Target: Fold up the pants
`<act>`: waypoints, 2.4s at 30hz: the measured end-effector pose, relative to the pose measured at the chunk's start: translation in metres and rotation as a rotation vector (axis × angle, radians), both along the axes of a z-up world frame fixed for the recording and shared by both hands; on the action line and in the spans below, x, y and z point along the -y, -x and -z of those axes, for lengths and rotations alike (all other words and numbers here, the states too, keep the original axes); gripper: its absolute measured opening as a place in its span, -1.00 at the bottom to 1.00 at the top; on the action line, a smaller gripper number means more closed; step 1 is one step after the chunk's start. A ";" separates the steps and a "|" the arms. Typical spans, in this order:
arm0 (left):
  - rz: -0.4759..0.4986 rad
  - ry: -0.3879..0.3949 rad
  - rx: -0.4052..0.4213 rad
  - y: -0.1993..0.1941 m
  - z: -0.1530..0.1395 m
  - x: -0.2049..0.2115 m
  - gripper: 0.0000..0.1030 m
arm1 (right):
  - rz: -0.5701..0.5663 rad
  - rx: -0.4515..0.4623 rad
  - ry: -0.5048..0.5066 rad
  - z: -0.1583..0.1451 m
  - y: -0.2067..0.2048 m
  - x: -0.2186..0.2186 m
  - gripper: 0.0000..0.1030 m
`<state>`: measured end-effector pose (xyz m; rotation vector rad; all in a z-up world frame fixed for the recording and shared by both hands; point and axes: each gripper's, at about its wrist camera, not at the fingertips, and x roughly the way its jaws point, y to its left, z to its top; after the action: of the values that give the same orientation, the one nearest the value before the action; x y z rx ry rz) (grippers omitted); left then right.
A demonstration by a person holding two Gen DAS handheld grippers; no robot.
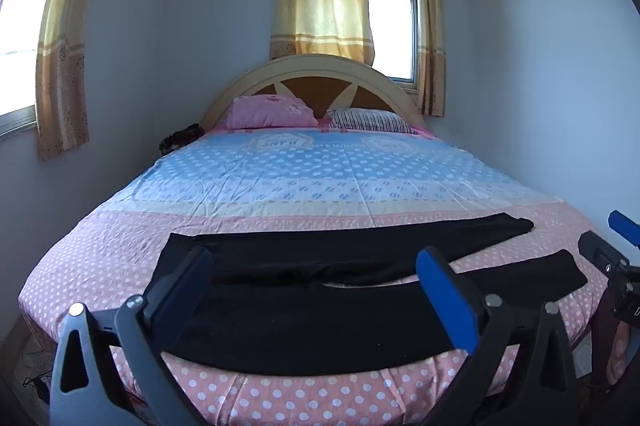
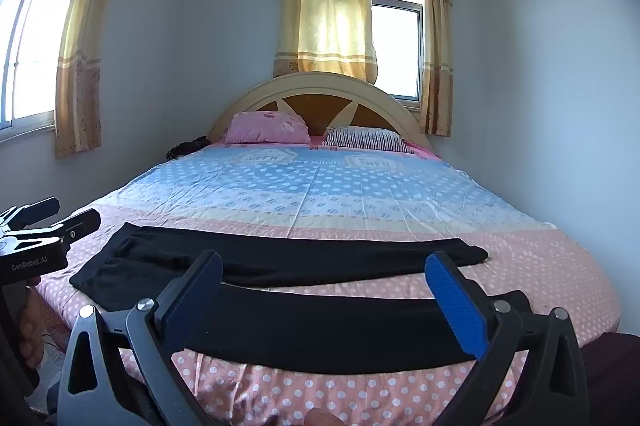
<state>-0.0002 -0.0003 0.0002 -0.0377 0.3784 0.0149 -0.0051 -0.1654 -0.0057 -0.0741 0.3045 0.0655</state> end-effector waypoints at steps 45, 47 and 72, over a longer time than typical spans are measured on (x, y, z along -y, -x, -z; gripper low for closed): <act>-0.064 -0.013 0.012 -0.003 0.006 -0.005 1.00 | 0.010 -0.018 -0.025 0.007 -0.005 0.007 0.98; -0.065 -0.013 0.012 -0.003 0.005 -0.005 1.00 | 0.010 -0.018 -0.023 0.007 -0.005 0.007 0.98; -0.062 -0.016 0.008 -0.003 0.009 -0.006 1.00 | 0.010 -0.028 -0.015 0.012 -0.008 0.006 0.98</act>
<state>0.0028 0.0054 -0.0091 -0.0335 0.3688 0.0793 0.0033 -0.1714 -0.0178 -0.0571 0.3325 0.0593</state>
